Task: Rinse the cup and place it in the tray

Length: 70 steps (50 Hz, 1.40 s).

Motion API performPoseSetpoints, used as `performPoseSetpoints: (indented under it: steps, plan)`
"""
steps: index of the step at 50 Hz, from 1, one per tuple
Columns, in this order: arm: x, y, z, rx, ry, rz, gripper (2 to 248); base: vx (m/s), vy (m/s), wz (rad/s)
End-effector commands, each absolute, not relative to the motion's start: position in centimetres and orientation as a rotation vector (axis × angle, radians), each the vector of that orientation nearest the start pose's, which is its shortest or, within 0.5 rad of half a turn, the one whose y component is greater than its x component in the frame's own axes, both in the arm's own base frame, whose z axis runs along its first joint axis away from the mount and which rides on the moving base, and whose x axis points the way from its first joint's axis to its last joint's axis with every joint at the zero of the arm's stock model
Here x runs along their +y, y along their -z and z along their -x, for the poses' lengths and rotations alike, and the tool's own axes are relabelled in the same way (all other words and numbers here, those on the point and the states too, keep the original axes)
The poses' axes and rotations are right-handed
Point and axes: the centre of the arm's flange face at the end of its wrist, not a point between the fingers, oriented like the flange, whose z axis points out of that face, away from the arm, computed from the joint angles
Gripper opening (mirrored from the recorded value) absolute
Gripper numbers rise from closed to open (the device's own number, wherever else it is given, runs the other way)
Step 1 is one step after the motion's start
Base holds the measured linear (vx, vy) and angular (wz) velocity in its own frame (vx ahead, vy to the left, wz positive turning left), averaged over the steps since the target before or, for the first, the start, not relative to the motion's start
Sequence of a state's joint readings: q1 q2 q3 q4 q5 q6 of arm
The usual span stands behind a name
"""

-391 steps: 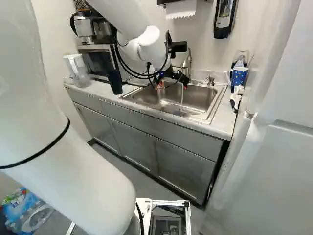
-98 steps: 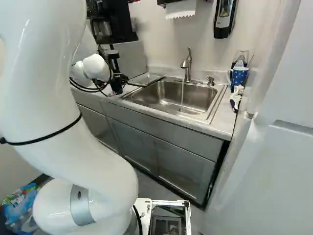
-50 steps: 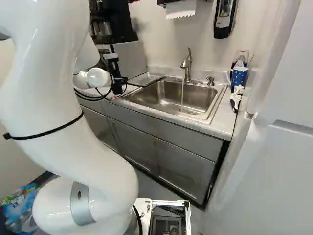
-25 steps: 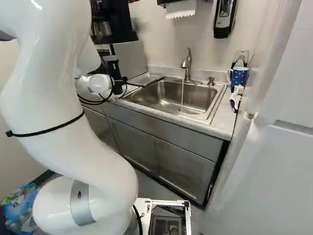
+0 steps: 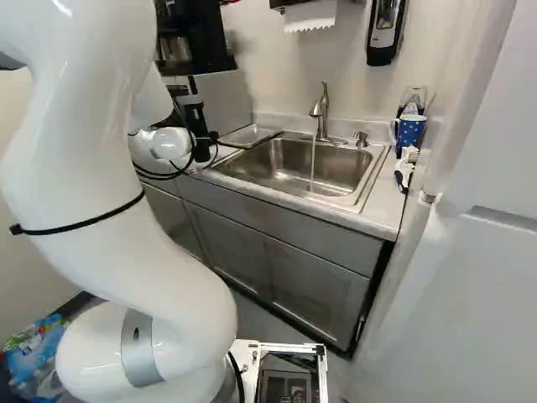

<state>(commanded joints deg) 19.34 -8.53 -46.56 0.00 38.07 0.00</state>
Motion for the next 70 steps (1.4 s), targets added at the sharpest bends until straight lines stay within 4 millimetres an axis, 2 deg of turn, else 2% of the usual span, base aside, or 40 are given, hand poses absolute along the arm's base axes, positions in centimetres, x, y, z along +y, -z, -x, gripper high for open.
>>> performPoseSetpoints:
  steps: [8,9,13,14,18,19,24,25,40,70]
  plan:
    - [17.4,-48.5,-49.6,-0.39,1.792,2.29,247,0.0,0.0,0.0]
    - [17.4,-48.5,-49.6,-0.39,1.792,2.29,222,0.0,0.0,0.0]
    - [17.4,-48.5,-49.6,-0.39,1.792,2.29,222,0.0,0.0,0.0]
    - [17.4,-48.5,-49.6,-0.39,1.792,2.29,184,0.0,0.0,0.0]
    - [17.4,-48.5,-49.6,-0.39,1.792,2.29,184,0.0,0.0,0.0]
    - [17.4,-48.5,-49.6,-0.39,1.792,2.29,146,0.0,0.0,0.0]
    - [17.4,-48.5,-49.6,-0.39,1.792,2.29,146,0.0,0.0,0.0]
    - [17.4,-48.5,-49.6,-0.39,1.792,2.29,125,0.0,0.0,0.0]
    - [17.2,-49.1,-49.7,-0.384,1.807,2.28,124,0.0,0.0,0.0]
    - [13.8,-52.2,-53.2,-0.289,1.918,2.259,124,0.0,0.0,0.0]
